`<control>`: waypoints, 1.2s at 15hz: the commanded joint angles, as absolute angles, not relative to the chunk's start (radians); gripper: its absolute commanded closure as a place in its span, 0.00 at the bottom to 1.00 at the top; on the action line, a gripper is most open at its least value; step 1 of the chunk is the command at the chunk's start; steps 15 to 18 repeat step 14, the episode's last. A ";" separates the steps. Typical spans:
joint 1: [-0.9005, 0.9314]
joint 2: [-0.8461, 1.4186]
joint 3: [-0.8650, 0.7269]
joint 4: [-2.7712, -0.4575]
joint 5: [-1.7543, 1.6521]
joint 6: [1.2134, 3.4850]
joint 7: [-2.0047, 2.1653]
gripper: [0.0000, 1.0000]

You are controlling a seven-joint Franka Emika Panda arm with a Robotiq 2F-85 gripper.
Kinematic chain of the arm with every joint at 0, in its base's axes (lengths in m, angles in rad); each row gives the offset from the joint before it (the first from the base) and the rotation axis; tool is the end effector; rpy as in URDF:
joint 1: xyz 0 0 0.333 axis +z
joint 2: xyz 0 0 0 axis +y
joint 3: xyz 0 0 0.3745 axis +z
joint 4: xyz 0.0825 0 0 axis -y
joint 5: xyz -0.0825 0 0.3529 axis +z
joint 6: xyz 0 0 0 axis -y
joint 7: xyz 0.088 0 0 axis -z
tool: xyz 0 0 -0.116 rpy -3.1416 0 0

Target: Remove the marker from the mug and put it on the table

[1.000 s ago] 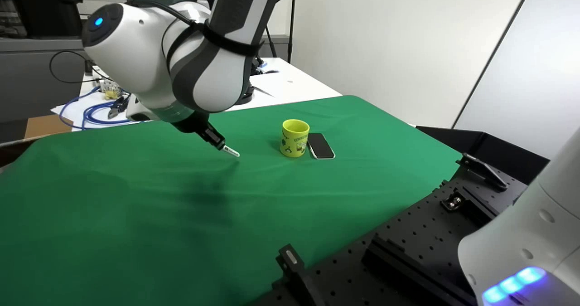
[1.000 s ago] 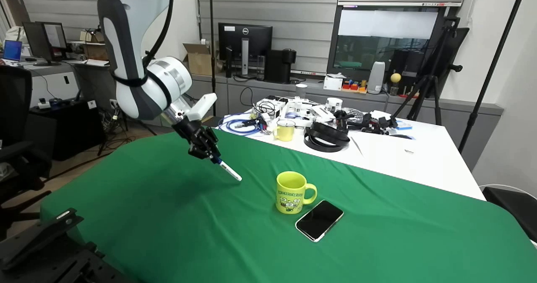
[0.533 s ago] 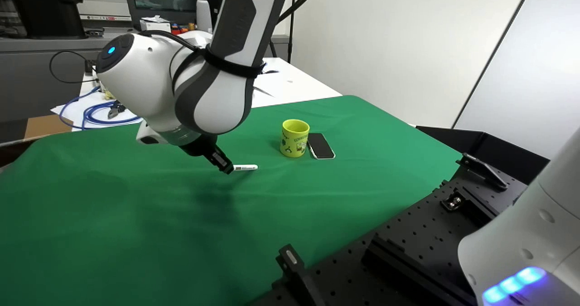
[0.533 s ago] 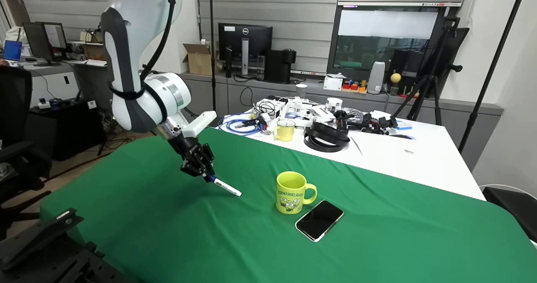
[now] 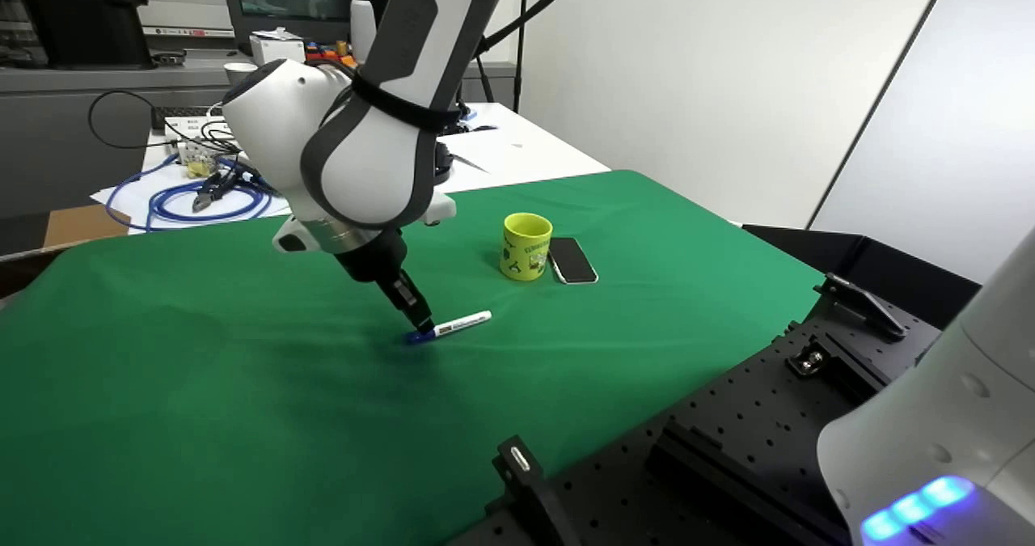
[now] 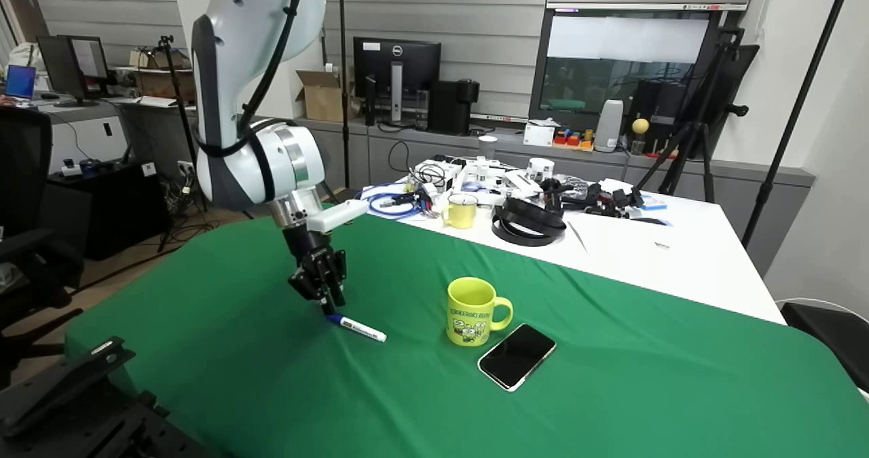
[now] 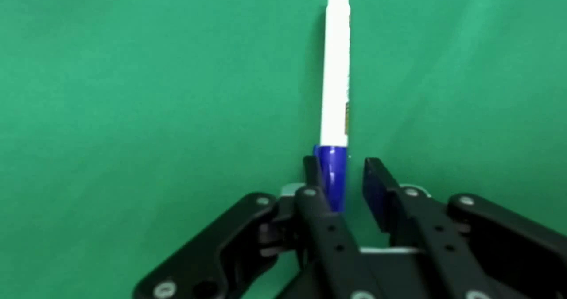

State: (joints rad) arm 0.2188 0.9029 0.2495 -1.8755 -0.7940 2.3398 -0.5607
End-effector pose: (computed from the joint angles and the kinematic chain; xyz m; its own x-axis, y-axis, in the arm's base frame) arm 0.5343 0.2489 0.0705 -0.0861 0.9173 -0.3889 0.9937 0.0512 -0.0993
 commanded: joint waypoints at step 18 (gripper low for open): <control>0.186 0.744 0.202 -1.807 -0.636 2.196 -0.714 0.00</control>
